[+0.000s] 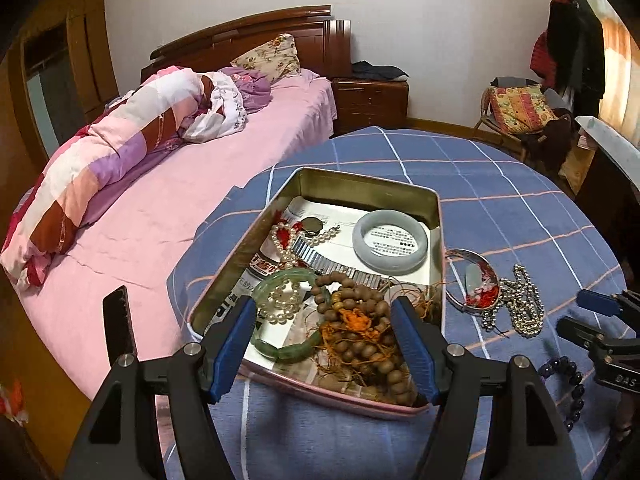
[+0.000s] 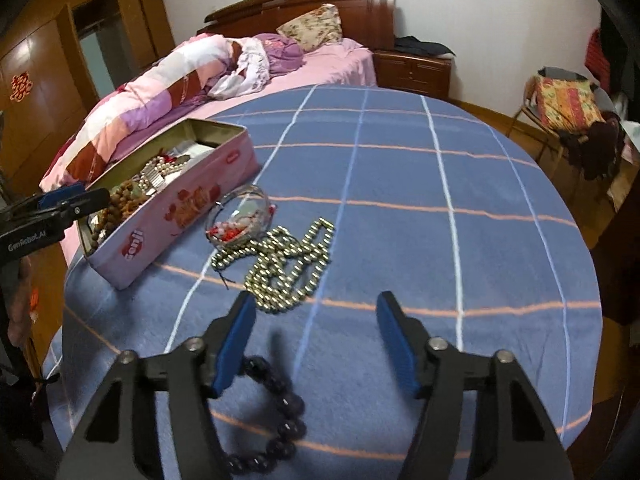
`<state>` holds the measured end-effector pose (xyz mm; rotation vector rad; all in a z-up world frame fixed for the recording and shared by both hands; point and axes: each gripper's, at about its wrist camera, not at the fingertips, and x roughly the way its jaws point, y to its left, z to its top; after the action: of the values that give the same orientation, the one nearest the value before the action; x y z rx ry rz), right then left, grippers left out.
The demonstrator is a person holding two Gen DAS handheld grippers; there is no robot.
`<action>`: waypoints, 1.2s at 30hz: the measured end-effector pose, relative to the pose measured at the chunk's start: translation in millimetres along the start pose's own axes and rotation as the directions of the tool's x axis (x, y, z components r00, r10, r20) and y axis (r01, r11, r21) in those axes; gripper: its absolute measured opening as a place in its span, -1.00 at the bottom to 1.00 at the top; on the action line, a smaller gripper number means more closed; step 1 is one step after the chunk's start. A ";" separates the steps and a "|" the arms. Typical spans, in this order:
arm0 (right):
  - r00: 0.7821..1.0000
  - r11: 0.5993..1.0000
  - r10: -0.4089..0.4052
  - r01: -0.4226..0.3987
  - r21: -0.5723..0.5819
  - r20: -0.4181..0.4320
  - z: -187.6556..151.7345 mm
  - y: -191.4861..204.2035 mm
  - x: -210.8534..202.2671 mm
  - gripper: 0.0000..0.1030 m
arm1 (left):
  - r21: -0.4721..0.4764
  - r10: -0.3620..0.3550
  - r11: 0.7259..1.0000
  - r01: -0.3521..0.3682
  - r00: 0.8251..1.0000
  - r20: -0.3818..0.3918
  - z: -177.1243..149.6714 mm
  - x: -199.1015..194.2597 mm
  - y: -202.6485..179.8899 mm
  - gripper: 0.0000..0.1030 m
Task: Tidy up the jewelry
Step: 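Reach the right tool to the silver bead necklace and close on it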
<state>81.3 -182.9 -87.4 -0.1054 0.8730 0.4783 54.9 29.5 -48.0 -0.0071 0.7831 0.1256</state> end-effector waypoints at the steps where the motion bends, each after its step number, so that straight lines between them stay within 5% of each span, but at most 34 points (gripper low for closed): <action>1: 1.000 1.000 0.003 -0.003 -0.008 -0.004 2.5 2.3 2.0 0.13 | 0.000 0.000 1.000 0.000 1.000 -0.001 0.3 0.5 -0.3 0.35; 10: 0.999 0.996 0.008 -0.012 -0.084 -0.050 15.9 22.8 25.0 0.02 | 0.007 -0.028 1.000 0.027 1.000 0.007 1.3 -4.7 -11.0 0.35; 13: 0.997 0.995 -0.005 -0.004 -0.103 -0.080 17.1 24.9 35.8 -0.13 | 0.011 -0.046 0.999 0.046 0.999 0.011 1.7 -7.2 -14.6 0.35; 17: 0.996 0.997 -0.029 0.023 -0.072 -0.080 16.1 11.5 33.2 -0.75 | 0.024 -0.068 0.997 0.068 0.998 0.016 1.6 -11.6 -23.3 0.35; 26: 0.988 0.992 -0.126 0.127 0.006 -0.088 -12.5 -40.2 4.7 -0.88 | 0.094 -0.134 0.987 0.131 0.990 0.031 -2.3 -25.9 -55.1 0.35; 31: 0.997 0.997 -0.058 0.061 0.055 -0.059 -16.6 -42.7 -5.2 -0.72 | 0.115 -0.132 0.985 0.130 0.991 0.012 -4.5 -19.5 -67.6 0.35; 35: 0.999 0.999 -0.011 0.012 0.032 -0.037 -7.0 -24.8 2.0 0.21 | 0.122 -0.121 0.985 0.119 0.993 0.006 -5.4 -16.0 -72.1 0.35; 36: 0.999 1.000 -0.013 0.013 0.014 -0.032 -4.5 -20.8 3.8 0.20 | 0.124 -0.123 0.985 0.121 0.992 0.006 -4.5 -15.2 -72.6 0.35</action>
<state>89.4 -201.4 -95.3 -0.1057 0.9067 0.4594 49.5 -44.5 -43.4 0.0628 0.7742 -0.0389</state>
